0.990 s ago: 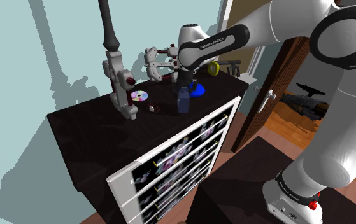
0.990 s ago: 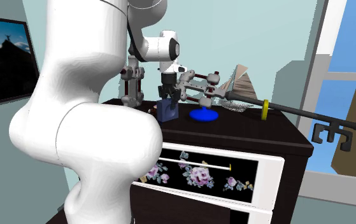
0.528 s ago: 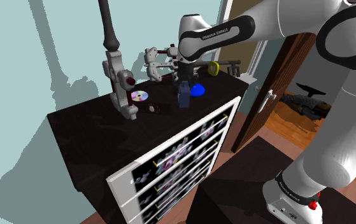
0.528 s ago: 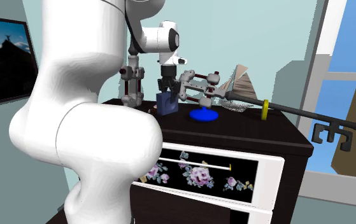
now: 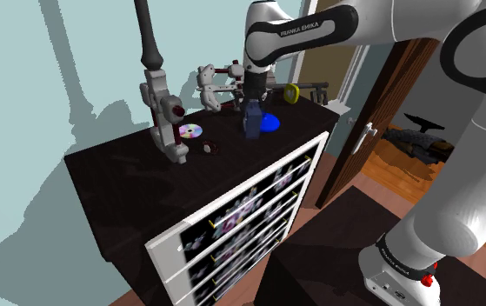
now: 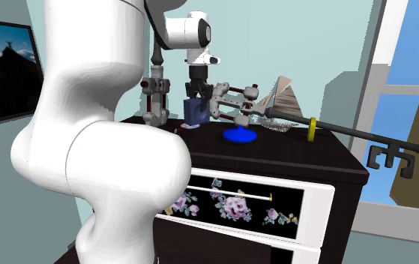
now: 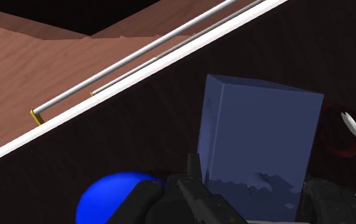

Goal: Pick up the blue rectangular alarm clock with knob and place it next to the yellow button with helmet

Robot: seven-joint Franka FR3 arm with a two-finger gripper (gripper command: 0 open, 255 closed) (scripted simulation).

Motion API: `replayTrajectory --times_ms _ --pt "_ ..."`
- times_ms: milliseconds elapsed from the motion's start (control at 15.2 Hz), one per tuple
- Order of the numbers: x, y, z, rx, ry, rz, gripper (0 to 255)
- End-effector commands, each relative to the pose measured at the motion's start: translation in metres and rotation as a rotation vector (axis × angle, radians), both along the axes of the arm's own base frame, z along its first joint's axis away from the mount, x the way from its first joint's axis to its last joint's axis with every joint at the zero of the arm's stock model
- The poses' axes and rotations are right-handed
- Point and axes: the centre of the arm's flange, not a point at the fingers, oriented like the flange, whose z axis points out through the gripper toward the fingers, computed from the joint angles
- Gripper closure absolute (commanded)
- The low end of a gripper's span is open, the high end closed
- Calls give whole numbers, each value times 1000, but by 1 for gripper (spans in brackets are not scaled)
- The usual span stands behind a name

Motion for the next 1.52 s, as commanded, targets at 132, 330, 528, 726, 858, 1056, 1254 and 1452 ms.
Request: replayTrajectory --times_ms 132,330,528,726,858,1056,1254,1452 --pt "0 -1 21 0 0 0 255" --pt "0 -1 37 0 0 0 255" --pt "0 -1 53 0 0 0 255" --pt "0 -1 69 0 0 0 255" --pt "0 -1 79 0 0 0 255" --pt "-1 -40 79 0 0 0 255" --pt "-1 -80 79 0 0 0 255" --pt "-1 -119 79 0 0 0 255"
